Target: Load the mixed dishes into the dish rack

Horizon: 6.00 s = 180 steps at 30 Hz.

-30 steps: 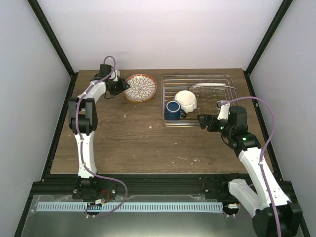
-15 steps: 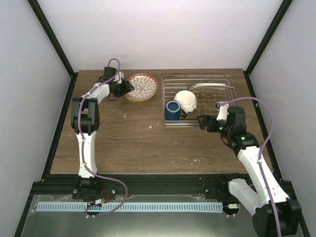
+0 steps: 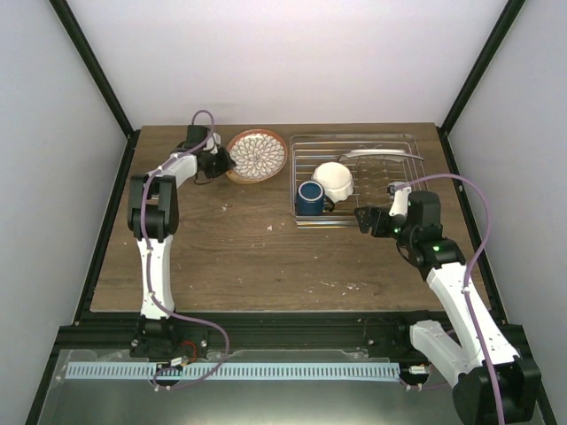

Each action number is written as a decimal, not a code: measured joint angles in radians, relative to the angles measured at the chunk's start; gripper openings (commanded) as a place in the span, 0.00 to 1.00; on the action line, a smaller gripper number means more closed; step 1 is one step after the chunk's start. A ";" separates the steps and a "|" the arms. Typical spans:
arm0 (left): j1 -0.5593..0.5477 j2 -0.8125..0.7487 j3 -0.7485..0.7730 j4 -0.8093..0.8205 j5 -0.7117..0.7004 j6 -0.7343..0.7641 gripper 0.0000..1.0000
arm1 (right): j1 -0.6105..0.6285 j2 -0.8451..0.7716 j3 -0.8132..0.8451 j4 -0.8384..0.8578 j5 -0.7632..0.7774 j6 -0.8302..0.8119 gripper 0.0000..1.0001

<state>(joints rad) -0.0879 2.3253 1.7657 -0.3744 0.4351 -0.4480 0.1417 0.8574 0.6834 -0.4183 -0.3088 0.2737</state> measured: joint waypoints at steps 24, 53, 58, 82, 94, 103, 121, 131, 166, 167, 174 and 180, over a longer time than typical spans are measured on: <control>0.043 -0.079 -0.232 0.268 0.158 -0.188 0.00 | 0.000 -0.091 -0.092 0.065 0.036 0.013 0.83; 0.084 -0.379 -0.611 0.461 0.158 -0.311 0.00 | 0.000 0.005 -0.076 0.045 -0.031 0.006 0.93; 0.084 -0.531 -0.748 0.508 0.144 -0.311 0.00 | 0.000 0.008 -0.077 0.069 -0.093 0.004 0.93; -0.172 -1.289 -1.147 0.305 0.038 -0.217 0.00 | 0.220 0.072 -0.079 0.277 -0.223 0.160 0.92; -0.254 -1.390 -1.198 0.193 -0.003 -0.201 0.00 | 0.343 0.217 -0.052 0.357 -0.143 0.188 0.93; -0.270 -1.390 -1.228 0.178 -0.012 -0.203 0.00 | 0.356 0.224 -0.039 0.406 -0.141 0.192 0.93; -0.358 -1.391 -1.273 0.241 -0.008 -0.271 0.00 | 0.448 0.426 -0.003 0.522 -0.158 0.192 0.57; -0.363 -1.386 -1.319 0.323 -0.008 -0.311 0.00 | 0.461 0.465 -0.003 0.551 -0.190 0.194 0.36; -0.385 -1.352 -1.334 0.367 -0.024 -0.254 0.76 | 0.476 0.422 0.024 0.363 -0.075 0.070 0.01; -0.385 -1.352 -1.334 0.361 -0.032 -0.250 0.76 | 0.476 0.413 0.025 0.343 -0.065 0.056 0.01; -0.385 -1.347 -1.335 0.327 -0.076 -0.219 0.77 | 0.476 0.364 0.095 0.157 -0.009 -0.053 0.01; -0.385 -1.345 -1.337 0.327 -0.087 -0.204 0.77 | 0.477 0.270 0.202 -0.035 0.108 -0.188 0.01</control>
<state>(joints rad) -0.4732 0.9802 0.4286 -0.0479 0.3481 -0.6521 0.6186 1.1271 0.8856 -0.4538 -0.2005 0.0860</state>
